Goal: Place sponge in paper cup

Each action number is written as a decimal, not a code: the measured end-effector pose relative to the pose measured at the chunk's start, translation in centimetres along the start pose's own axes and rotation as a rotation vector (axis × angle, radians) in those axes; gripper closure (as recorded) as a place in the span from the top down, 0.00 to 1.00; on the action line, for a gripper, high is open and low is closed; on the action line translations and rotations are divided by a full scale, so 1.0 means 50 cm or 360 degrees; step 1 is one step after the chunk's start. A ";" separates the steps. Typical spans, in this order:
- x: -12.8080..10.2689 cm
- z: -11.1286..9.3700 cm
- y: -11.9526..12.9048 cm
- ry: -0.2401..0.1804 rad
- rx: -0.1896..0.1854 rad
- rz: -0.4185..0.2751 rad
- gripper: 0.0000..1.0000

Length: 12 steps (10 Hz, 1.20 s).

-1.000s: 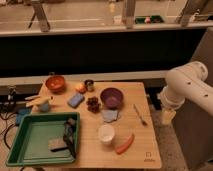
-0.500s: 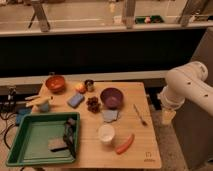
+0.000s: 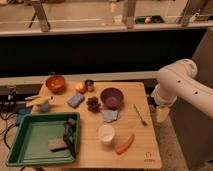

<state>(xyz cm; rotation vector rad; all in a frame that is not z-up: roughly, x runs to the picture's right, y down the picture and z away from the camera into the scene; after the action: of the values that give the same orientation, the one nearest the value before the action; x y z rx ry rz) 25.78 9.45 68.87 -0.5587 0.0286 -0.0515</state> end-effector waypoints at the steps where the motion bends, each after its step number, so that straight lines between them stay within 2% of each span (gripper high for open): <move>1: 0.001 -0.002 -0.004 0.0007 0.0004 -0.0034 0.80; 4: -0.046 -0.006 -0.020 0.0004 0.0017 -0.0139 0.80; 7: -0.056 -0.011 -0.028 0.0021 0.0022 -0.0232 0.80; 9: -0.102 -0.014 -0.039 0.0020 0.0036 -0.0325 0.80; 12: -0.112 -0.018 -0.046 0.0031 0.0049 -0.0410 0.80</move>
<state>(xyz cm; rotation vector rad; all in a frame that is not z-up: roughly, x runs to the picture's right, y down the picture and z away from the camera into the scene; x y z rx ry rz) 20.04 7.35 69.41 -0.5282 -0.0251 -0.3079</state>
